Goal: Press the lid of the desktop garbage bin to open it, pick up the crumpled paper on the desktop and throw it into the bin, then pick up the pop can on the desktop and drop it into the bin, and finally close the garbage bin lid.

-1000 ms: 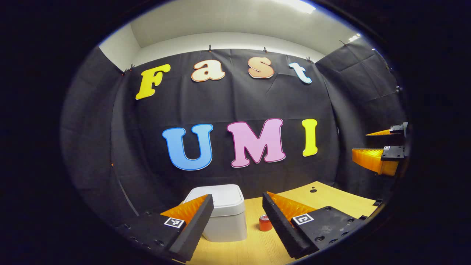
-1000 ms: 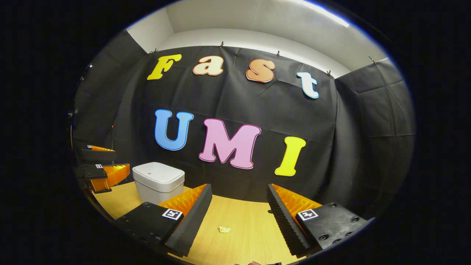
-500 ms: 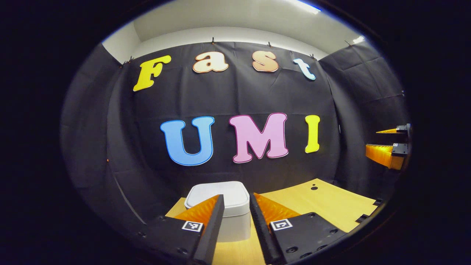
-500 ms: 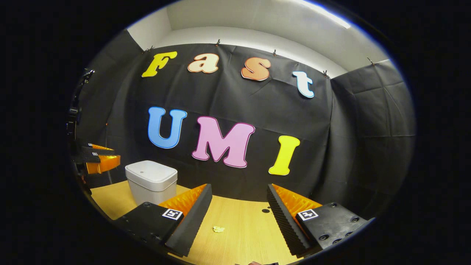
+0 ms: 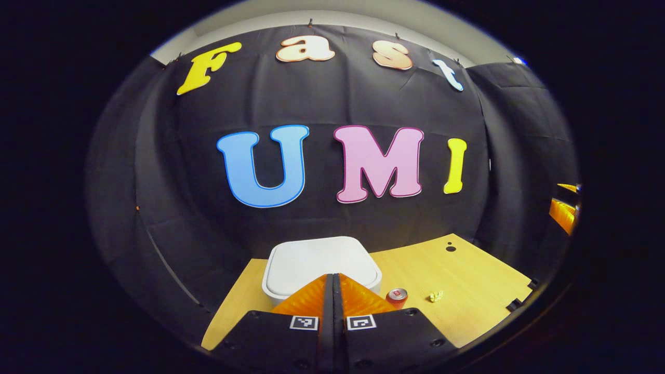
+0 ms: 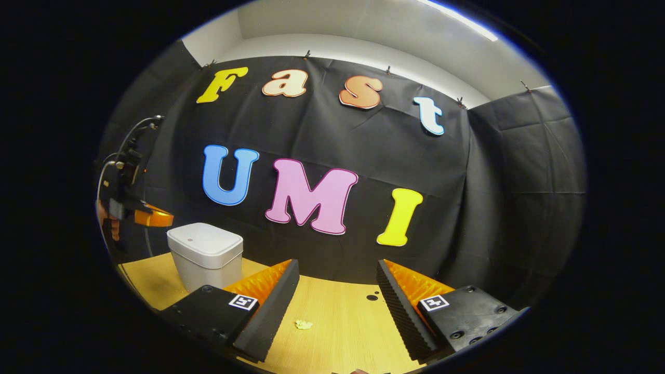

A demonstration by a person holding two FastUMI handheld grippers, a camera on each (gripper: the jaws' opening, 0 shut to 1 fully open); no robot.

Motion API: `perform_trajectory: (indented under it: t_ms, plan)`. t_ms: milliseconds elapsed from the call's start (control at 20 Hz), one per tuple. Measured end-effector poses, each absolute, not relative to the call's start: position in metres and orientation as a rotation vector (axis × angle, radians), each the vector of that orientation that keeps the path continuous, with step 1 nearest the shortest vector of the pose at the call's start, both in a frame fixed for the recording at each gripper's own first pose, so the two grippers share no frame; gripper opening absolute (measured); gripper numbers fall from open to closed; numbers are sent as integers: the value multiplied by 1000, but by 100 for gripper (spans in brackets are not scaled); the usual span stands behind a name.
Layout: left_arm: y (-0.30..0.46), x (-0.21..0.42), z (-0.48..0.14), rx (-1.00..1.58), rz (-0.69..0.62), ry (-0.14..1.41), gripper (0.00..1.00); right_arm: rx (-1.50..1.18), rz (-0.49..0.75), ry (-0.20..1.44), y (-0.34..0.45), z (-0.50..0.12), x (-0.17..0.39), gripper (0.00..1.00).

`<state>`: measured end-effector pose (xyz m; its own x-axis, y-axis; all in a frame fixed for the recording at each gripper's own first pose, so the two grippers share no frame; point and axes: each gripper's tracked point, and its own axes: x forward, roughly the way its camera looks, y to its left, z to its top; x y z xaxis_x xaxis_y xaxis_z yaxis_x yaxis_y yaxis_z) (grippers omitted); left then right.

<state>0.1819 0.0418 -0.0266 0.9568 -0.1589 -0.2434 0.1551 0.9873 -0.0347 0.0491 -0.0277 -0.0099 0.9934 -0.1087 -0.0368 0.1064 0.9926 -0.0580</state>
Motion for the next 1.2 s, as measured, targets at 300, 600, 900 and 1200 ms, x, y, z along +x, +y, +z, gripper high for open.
perform_trajectory:
  t_ms: [300, 600, 900, 1200]
  plan:
    - [47, 239, -68, -17, -105, 436, 6, 10, -4, 76, -58, -41, 97, 97]
    - [45, 247, -106, -12, -55, 597, 6, 80, 57, 154, -95, -86, 129, 97]
    - [44, 242, -113, -56, -51, 667, 7, 96, 44, 169, -103, -97, 141, 97]
    - [57, 249, -91, -19, -24, 549, 6, 81, 42, 244, -78, -111, 136, 97]
